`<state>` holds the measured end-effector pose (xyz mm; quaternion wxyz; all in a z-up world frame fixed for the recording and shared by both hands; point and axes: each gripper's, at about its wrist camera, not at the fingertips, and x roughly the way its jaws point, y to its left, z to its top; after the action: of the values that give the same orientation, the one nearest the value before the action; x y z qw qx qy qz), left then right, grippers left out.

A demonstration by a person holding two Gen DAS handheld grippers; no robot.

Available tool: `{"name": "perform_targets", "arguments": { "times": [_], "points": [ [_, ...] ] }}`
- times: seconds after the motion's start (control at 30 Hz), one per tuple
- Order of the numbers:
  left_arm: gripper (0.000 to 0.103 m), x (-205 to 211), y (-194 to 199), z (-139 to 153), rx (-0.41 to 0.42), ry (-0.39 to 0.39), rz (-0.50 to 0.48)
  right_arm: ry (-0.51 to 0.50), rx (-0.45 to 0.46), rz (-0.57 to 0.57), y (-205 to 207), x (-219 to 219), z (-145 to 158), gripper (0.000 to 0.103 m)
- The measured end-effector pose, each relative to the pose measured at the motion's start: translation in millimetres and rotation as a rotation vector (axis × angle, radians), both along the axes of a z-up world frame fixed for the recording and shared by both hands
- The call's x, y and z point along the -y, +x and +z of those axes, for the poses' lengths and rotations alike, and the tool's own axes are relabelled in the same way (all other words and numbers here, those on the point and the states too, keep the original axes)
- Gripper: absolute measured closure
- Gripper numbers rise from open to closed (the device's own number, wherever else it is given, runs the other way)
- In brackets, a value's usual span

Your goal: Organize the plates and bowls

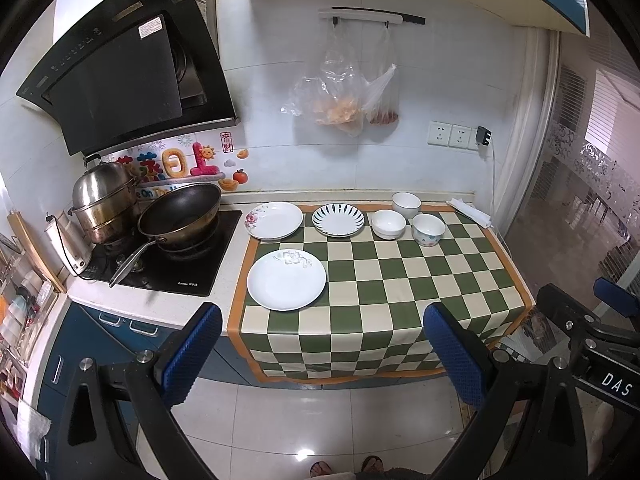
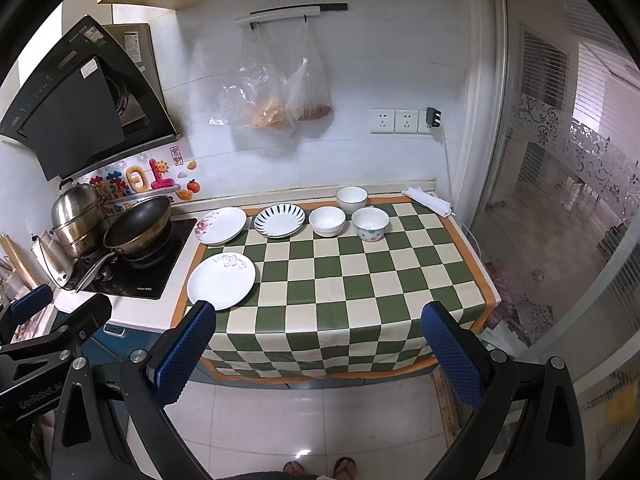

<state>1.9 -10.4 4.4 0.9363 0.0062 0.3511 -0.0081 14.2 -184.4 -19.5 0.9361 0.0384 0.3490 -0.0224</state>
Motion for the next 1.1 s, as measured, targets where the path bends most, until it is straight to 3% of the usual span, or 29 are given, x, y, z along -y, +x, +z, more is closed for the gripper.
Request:
{"name": "perform_targets", "arguments": {
  "times": [1.1],
  "points": [
    [0.0,0.7,5.2,6.7,0.006,-0.003,0.002,-0.005,0.006,-0.002,0.9,-2.4,4.7,0.0]
  ]
}}
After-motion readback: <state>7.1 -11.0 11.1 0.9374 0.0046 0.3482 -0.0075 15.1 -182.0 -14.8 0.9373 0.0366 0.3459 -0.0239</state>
